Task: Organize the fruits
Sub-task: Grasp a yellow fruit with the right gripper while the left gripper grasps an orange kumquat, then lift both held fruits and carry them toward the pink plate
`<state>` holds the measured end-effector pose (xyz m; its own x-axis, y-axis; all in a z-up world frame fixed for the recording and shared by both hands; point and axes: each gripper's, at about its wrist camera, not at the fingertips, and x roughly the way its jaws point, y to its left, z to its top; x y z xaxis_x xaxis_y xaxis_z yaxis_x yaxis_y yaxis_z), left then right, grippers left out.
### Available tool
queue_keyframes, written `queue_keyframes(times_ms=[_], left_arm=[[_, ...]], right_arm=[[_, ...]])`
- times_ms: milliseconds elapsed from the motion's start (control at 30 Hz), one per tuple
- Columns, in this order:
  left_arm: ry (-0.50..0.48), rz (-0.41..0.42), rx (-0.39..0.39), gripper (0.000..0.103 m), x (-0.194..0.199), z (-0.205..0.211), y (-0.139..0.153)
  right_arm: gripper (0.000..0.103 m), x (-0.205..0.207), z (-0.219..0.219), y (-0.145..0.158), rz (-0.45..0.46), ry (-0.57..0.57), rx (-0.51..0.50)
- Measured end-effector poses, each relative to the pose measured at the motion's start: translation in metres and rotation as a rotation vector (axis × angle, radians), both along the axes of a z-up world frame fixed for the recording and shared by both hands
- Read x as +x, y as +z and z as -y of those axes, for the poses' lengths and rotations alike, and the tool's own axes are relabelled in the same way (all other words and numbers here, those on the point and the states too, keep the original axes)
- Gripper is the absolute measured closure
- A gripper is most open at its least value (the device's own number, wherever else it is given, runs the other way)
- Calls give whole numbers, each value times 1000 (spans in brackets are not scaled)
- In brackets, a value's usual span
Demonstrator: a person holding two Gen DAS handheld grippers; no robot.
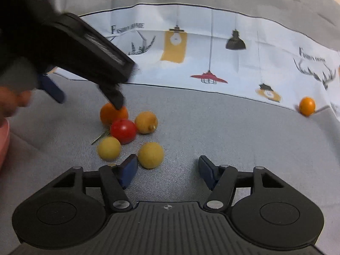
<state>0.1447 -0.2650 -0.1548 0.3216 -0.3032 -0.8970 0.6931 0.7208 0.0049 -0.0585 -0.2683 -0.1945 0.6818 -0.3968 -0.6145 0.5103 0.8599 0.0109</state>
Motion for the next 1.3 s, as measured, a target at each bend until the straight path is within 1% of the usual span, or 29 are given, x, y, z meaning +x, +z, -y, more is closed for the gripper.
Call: queue_keyframes(times_ms=[100,200,267,300,333,367,400,467,567,667,767,867,933,1100,1167,1300], left_arm=[[16,-27,11,0,9,5,-17],[18,0,11,0,10,6,-19],[11,2,16,1,11,5,-19],[10,4,8,9,10,4,-18],[5,13,-5,19,8,3,-15],[-3,31,-15,53,5,1,-11],[-6,30,-16,63,4,1,-8],[13,5,-32,63,4,-3,-3],[12,24,-27,63,-3,-13,8],[38,26,-40,63,-15,-36,26],[51,50,-44,63,-35,-69,52],[58,65,-33,63,-63,-105,76],[61,73,-29,63,-83,-130,91],[63,93,-17,63,-138,-193,122],[67,94,-16,63,-158,-217,133],[82,129,-29,63,-194,-263,151]], right_arm=[[38,1,1,-1,14,14,4],[38,4,0,-1,15,21,-7],[38,4,-1,-1,14,21,-13],[40,3,-1,-1,15,21,-13],[58,2,-2,-1,16,20,-13],[75,1,-3,1,21,20,-15],[75,0,-3,2,23,21,-13],[75,-3,-2,4,34,11,7],[75,-9,1,8,64,-32,4],[75,-18,5,17,82,-82,8],[75,-34,-2,36,97,-98,-2],[75,-60,-25,62,118,-71,-11],[75,-79,-43,77,119,-58,7],[75,-133,-97,107,113,-51,154],[75,-150,-118,118,109,-29,182],[75,-174,-157,147,130,29,148]])
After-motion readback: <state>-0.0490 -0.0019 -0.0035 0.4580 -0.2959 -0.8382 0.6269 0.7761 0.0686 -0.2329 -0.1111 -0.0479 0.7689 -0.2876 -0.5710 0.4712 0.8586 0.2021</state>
